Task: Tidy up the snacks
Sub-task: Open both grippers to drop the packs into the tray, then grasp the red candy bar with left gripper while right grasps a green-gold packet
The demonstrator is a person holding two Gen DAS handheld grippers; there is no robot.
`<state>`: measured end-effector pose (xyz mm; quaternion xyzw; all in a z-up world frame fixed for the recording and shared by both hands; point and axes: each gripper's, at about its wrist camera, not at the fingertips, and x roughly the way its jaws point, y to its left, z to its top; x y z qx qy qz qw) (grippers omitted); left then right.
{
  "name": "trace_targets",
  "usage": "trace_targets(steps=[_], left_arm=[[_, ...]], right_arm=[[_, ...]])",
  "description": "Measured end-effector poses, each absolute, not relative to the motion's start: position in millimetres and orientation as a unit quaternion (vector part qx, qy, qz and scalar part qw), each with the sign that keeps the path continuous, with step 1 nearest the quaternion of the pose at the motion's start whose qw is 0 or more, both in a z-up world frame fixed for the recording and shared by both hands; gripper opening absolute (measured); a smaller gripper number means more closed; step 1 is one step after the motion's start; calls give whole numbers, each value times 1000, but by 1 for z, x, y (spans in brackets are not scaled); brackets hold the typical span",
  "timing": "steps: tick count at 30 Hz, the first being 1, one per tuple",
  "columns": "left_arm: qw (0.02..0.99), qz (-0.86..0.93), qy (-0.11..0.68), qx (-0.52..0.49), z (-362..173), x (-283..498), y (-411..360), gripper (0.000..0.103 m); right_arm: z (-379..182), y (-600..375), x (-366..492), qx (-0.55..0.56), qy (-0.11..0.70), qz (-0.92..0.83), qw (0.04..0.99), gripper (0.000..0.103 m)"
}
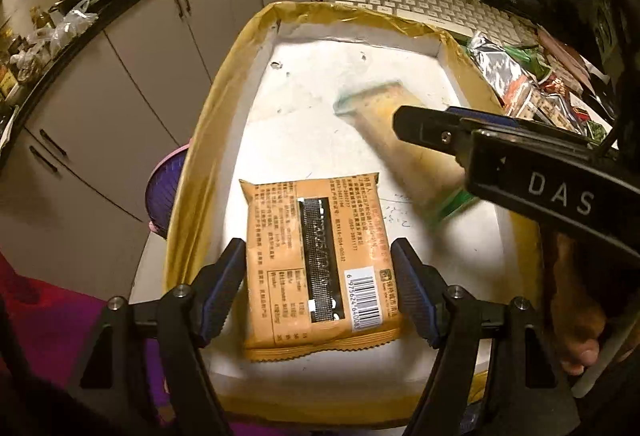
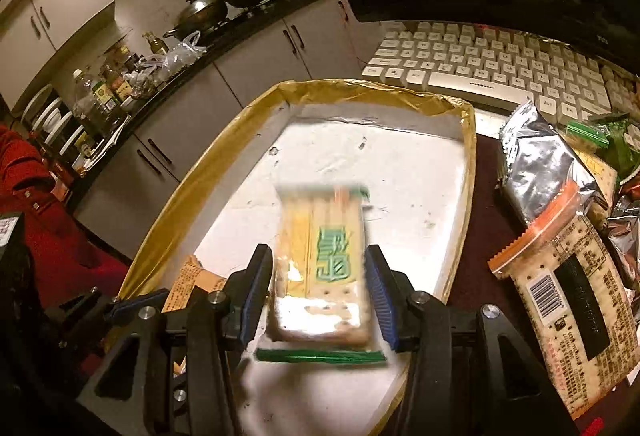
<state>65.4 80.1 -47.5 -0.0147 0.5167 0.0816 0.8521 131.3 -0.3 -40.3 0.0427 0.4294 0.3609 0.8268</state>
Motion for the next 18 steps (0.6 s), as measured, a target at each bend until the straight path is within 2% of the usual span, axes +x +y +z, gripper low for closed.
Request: trace_targets(steps=[4,6,9,12,18], left_arm=[[860,76,503,-42,-41,62,88,79],[876,77,470,-74,-28,52,93,81],[897,85,428,-68,-16,40,87,88],[910,79,407,-31,-6,33,69,88],[924,-22,369,-97,13,20,33,89]], right_arm=[[-35,-17,133,92,428,374,818,54],[-26,-35,127,124,413,382,817,56],[-11,-67,112,145,374,395,827,59],[-6,-95,96,133,353,401,835,59],[-27,-157,69,138,365,387,836,59]])
